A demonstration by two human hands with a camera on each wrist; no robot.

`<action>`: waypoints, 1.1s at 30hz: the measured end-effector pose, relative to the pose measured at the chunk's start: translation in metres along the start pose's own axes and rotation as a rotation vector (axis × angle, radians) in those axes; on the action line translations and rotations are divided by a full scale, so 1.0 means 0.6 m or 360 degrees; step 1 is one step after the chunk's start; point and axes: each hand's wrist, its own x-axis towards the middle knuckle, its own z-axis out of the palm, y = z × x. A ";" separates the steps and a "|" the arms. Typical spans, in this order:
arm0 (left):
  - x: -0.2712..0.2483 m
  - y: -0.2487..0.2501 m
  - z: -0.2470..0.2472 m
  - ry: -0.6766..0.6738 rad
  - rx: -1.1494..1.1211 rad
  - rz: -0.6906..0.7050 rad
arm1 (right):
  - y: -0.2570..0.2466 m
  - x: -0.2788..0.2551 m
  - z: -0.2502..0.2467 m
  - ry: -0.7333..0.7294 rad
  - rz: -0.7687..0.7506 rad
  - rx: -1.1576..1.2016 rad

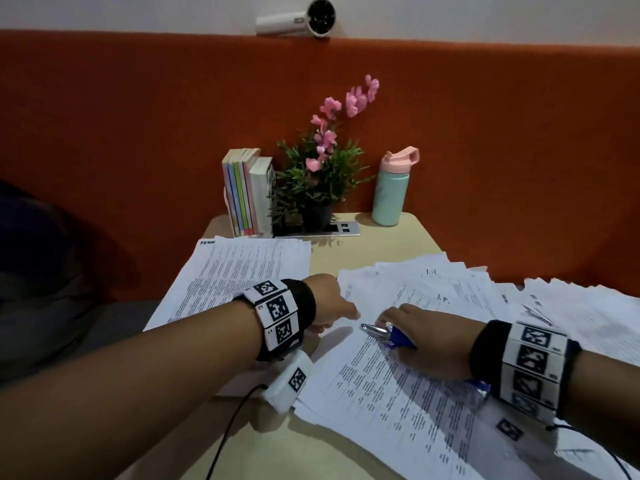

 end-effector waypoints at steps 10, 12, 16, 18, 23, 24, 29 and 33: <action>0.044 0.031 -0.006 0.0073 0.0135 -0.0071 | 0.008 -0.001 0.002 0.0066 -0.0020 0.0066; 0.045 0.022 -0.008 0.0092 0.0279 -0.0068 | 0.010 -0.004 -0.009 0.0105 0.0030 0.0117; 0.053 0.007 -0.015 0.0100 0.0330 -0.0065 | 0.038 0.008 -0.065 0.0450 0.0273 0.0410; 0.058 0.004 -0.018 0.0062 0.0297 -0.0059 | 0.057 0.029 -0.091 0.0507 0.0424 0.0455; 0.062 -0.005 -0.011 0.0158 0.0010 0.0092 | 0.073 0.090 -0.089 0.0393 0.0562 0.0292; 0.063 -0.006 -0.009 0.0206 -0.0094 0.0149 | 0.074 0.098 -0.085 0.0413 0.0558 0.0283; 0.067 -0.016 -0.008 0.0391 -0.0470 0.0329 | 0.071 0.108 -0.077 0.0652 0.0520 0.0391; 0.064 -0.022 -0.010 0.0425 -0.0894 0.0333 | 0.065 0.107 -0.074 0.0738 0.0487 0.0475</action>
